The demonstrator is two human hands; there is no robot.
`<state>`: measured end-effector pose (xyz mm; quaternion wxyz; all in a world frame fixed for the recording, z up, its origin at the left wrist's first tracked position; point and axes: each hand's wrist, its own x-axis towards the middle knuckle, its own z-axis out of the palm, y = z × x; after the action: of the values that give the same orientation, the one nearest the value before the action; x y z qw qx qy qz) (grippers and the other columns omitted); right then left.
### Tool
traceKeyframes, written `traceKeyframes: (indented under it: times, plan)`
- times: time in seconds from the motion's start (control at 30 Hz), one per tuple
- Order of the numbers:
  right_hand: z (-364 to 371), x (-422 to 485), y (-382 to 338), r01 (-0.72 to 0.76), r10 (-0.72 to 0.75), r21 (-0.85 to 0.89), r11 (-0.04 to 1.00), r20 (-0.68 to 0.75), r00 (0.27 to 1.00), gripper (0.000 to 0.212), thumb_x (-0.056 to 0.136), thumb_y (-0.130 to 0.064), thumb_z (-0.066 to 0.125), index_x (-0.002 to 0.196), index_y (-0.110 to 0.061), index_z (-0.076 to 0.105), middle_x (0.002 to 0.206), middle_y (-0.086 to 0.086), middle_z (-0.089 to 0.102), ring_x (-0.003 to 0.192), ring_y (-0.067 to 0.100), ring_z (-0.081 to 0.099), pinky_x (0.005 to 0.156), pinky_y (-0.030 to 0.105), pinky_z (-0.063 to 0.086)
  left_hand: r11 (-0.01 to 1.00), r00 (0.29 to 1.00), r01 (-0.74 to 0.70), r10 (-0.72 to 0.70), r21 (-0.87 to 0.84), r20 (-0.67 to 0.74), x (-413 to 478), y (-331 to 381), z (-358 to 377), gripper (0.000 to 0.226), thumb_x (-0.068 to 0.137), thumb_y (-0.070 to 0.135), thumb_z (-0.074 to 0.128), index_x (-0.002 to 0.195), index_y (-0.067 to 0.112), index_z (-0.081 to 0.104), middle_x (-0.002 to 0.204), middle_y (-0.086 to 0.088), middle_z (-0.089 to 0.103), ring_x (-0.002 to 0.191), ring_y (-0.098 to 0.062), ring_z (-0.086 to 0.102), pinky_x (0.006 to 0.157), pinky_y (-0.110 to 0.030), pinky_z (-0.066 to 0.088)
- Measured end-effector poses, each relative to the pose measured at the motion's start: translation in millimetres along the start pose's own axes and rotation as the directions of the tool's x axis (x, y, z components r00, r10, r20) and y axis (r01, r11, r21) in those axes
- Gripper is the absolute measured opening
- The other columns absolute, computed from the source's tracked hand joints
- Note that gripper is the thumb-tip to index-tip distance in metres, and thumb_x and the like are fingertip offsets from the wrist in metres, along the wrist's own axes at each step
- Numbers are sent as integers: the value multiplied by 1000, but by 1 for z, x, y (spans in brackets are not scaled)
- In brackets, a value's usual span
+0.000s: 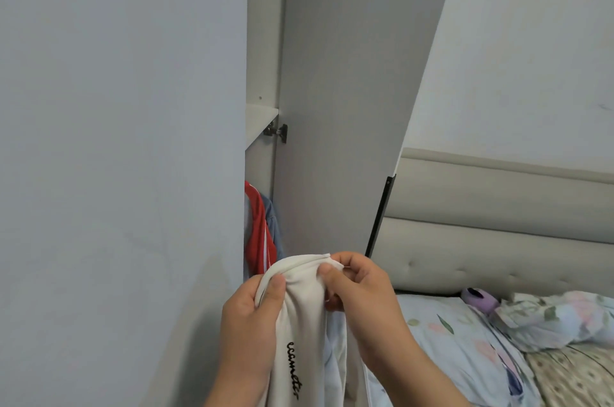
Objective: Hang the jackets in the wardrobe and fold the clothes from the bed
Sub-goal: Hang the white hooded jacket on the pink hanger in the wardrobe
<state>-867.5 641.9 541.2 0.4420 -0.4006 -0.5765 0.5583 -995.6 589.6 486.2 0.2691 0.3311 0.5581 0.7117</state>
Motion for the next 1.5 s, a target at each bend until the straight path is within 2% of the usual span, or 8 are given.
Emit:
traceKeyframes:
  times: [0.27,0.4,0.5,0.7,0.97,1.17,1.4,1.5]
  plan:
    - [9,73,13,-7,5,32,999,71,997,13,90,-5,62,79,-9,67,63,6,59,61,16,53,63,36,49,1000,999,-7,6,-19,-53,54,-21,19,24,93,23,61,72,29,72,62,8,67,55,2,56,51,-11,43]
    - [8,121,25,-14,8,53,998,119,993,13,89,-2,60,79,-7,66,68,11,61,65,20,54,62,35,48,999,998,30,-31,-14,-57,88,-37,33,9,87,34,70,79,31,74,72,6,72,63,2,63,55,-12,46]
    - [6,173,40,-24,17,33,999,204,979,12,88,-2,60,77,-3,65,70,14,59,66,21,53,62,36,46,997,996,66,-64,31,-62,118,-56,44,33,65,56,68,83,29,74,78,-2,74,69,-8,67,61,-24,53]
    - [9,272,71,-75,95,-65,995,412,906,9,87,-8,65,78,-7,67,73,16,60,68,23,56,68,40,49,980,976,94,-56,175,-212,176,-93,61,38,59,64,60,91,45,70,83,11,74,75,-5,69,60,-18,49]
    - [21,343,105,-94,227,-242,966,609,760,16,88,-8,62,73,-2,59,60,8,55,54,19,50,53,27,42,981,923,194,-176,20,-343,206,-129,75,38,66,53,66,88,23,75,76,-6,70,71,-15,60,67,-37,48]
    - [37,365,120,156,162,-354,922,719,676,10,87,-12,67,78,-17,68,56,-9,52,50,4,46,54,17,39,976,927,211,-181,58,-328,207,-145,72,24,94,12,59,90,27,77,78,-3,73,70,-9,62,63,-21,51]
    - [81,358,120,310,-36,-186,932,806,591,18,85,-12,67,75,-26,72,68,-4,69,62,0,59,62,12,47,927,911,315,-236,203,-338,199,-163,62,15,92,18,65,82,10,72,70,-4,66,65,-8,56,61,-24,45]
    - [107,353,120,428,-23,-228,875,862,507,16,87,-27,66,84,-14,75,83,1,73,80,11,67,78,29,54,906,903,342,-242,251,-355,194,-168,59,17,93,12,63,79,3,68,63,3,58,61,-8,49,55,-18,38]
